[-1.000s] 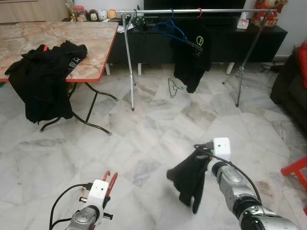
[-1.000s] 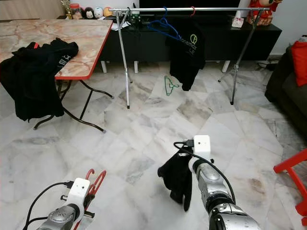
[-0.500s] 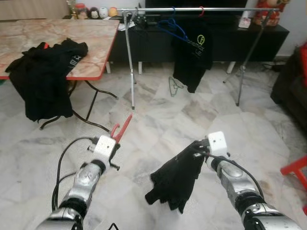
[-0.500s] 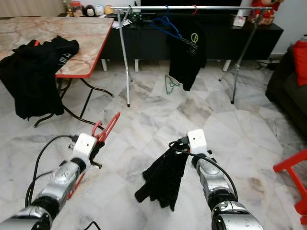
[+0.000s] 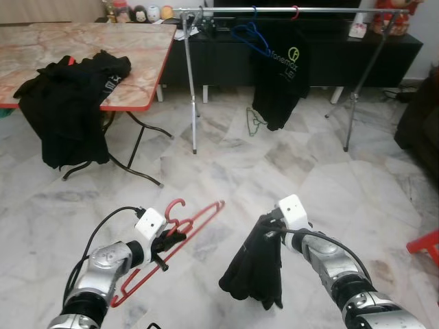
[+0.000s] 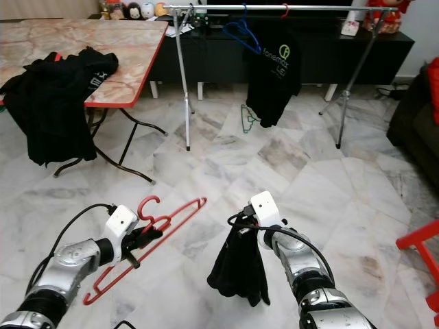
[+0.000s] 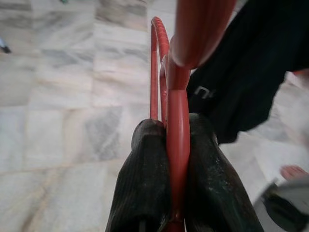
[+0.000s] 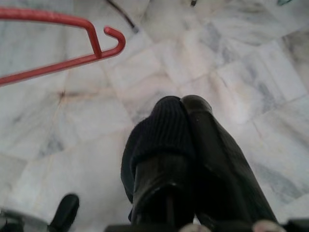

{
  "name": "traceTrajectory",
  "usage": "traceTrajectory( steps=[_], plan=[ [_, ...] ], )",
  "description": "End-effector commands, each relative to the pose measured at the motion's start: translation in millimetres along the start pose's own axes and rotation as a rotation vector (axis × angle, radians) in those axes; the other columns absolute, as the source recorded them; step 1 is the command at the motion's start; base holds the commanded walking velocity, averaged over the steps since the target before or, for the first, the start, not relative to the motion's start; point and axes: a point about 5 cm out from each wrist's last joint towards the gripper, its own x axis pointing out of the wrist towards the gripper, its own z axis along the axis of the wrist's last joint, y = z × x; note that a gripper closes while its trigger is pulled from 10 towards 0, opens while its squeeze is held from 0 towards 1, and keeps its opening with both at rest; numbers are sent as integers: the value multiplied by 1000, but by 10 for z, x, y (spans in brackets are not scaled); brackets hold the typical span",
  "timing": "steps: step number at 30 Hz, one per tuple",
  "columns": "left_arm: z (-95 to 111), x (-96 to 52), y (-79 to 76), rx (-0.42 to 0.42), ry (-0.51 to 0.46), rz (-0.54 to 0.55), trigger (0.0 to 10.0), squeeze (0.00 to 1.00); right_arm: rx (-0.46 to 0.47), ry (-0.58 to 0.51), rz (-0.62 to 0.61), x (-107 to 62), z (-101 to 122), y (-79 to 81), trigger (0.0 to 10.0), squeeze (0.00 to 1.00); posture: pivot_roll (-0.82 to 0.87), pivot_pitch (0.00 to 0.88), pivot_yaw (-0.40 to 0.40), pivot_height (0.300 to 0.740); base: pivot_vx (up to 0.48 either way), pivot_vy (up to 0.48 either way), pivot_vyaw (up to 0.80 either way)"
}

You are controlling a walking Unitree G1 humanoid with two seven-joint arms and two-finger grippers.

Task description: Hang hanger

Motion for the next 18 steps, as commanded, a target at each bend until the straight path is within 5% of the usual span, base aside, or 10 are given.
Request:
traceTrajectory(
  steps=[1, 8, 14, 18],
  plan=[
    [74, -14, -25, 11, 7, -80, 10000, 0, -40, -10, -32, 8, 154, -82, 10000, 0, -86, 0, -28, 740, 0, 0, 0],
    [228, -99, -101, 17, 47, -257, 10000, 0, -114, -60, -101, 20, 476, -196, 10000, 0, -78, 0, -38, 740, 0, 0, 0],
    [348, -71, -69, -16, 16, -248, 10000, 0, 8, -221, -149, 34, 953, -223, 10000, 0, -77, 0, -36, 740, 0, 0, 0],
    [512, -77, -124, -26, -38, -295, 10000, 0, -15, -305, -130, 21, 1222, -184, 10000, 0, -81, 0, -37, 740, 0, 0, 0]
  ],
)
